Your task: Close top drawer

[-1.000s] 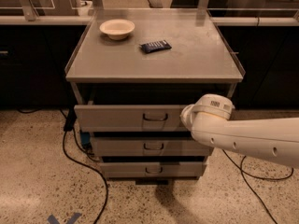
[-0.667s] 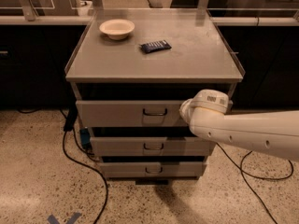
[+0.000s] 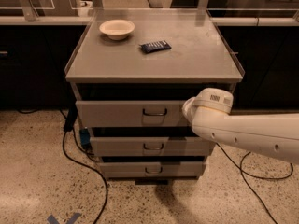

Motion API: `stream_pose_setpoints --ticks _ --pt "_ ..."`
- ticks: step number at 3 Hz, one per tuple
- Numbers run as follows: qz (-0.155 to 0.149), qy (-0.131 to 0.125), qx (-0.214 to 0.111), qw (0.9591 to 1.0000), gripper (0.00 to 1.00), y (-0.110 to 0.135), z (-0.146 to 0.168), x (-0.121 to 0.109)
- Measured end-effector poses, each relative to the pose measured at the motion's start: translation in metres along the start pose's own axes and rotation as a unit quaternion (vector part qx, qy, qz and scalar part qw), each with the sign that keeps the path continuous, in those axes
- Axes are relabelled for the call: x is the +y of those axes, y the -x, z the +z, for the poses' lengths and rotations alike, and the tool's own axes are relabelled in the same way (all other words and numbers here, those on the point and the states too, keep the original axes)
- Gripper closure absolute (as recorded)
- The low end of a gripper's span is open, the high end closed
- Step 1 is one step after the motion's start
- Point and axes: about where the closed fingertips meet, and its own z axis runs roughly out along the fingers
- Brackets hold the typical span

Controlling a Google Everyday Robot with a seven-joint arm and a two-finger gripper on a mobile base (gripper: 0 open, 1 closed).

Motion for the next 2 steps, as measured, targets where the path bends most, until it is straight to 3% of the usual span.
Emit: stream_pose_setpoints --ticks 1,2 --pt "0.039 -0.024 0.015 0.9988 1.00 -0.017 -0.044 0.005" --pt "0.056 -0.038 0.021 0.9975 0.90 -0.026 -0.060 0.007"
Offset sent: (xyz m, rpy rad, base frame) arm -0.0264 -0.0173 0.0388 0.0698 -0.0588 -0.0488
